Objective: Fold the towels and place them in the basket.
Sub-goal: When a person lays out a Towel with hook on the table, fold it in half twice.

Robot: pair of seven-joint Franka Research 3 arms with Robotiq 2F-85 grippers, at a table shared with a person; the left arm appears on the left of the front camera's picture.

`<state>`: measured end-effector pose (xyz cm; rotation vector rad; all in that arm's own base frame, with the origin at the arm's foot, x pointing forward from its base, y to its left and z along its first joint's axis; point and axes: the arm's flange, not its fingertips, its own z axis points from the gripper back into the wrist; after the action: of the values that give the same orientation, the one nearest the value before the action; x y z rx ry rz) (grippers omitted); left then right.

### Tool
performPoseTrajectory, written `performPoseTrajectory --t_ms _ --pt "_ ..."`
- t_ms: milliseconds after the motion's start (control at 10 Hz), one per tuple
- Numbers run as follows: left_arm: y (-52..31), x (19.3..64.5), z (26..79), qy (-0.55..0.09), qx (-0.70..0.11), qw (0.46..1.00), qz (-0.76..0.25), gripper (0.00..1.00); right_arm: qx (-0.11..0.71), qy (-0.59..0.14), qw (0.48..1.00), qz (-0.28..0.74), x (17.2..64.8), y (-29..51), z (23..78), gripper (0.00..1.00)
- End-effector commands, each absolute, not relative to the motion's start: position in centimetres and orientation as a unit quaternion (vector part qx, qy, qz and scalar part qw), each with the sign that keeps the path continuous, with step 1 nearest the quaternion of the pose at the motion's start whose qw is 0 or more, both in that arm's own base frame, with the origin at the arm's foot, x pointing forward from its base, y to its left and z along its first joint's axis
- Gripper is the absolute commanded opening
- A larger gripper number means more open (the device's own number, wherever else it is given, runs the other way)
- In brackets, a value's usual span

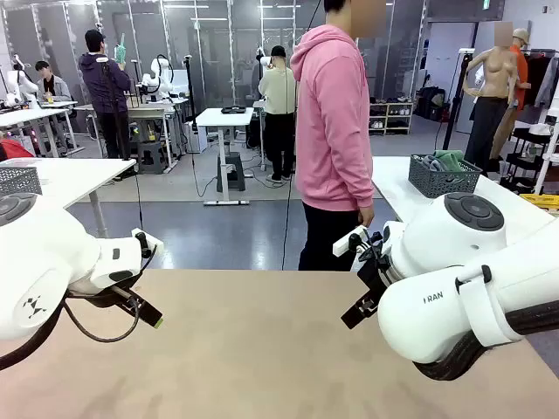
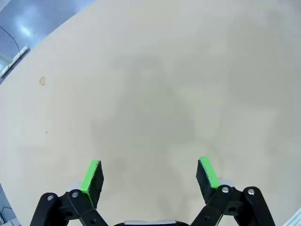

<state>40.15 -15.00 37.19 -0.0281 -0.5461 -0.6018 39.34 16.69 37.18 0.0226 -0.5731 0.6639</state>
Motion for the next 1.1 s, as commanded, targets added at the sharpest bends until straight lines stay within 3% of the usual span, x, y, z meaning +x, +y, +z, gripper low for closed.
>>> performPoseTrajectory --t_ms 0,800,1000 --pt "-15.0 40.1 37.2 -0.266 -0.014 0.918 -0.293 1.0 0.011 -0.277 0.905 0.321 39.3 16.7 37.2 1.0" --pt "-15.0 40.1 37.2 -0.266 -0.014 0.918 -0.293 1.0 0.01 -0.277 0.905 0.323 39.3 16.7 37.2 1.0" --pt "-14.8 40.1 43.8 -0.277 -0.055 0.915 -0.287 1.0 0.086 -0.291 0.9 0.312 39.8 15.8 44.9 1.0"
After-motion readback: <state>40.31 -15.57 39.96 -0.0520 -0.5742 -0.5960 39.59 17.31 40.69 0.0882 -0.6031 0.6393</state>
